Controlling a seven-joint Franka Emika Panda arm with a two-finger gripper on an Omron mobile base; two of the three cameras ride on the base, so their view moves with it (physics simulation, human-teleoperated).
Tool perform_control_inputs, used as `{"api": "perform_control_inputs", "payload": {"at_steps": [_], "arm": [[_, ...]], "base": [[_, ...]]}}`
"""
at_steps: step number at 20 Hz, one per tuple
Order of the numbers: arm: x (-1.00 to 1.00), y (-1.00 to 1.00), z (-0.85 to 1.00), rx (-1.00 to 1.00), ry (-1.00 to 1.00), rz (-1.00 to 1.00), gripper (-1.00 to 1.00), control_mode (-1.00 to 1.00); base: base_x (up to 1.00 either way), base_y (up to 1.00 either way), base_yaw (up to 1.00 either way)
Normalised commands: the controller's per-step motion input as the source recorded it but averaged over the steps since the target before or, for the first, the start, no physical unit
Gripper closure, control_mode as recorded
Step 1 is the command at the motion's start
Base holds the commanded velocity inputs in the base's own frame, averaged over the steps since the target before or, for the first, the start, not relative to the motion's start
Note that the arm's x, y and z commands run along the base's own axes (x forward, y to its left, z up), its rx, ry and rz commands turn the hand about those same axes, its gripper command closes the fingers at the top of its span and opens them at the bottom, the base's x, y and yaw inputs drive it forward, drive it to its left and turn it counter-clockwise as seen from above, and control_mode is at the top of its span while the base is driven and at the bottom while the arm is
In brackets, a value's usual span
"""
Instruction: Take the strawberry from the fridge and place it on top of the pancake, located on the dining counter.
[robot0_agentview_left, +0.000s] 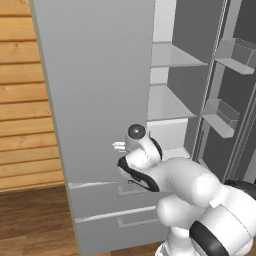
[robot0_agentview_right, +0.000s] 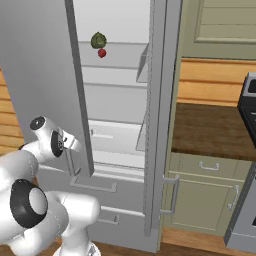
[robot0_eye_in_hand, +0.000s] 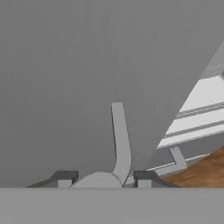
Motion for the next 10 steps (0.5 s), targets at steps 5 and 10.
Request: {"api": "perform_control_inputs", "payload": {"at_steps": [5,10], "arm": [[-1.0,0.47,-0.01,-0.01,0.0,-0.26,1.0,-1.0],[-1.0,0.61,0.0,-0.08,0.01,-0.23,1.0,-1.0]], "base": [[0.0,0.0,0.0],[0.0,0.0,0.0]]}}
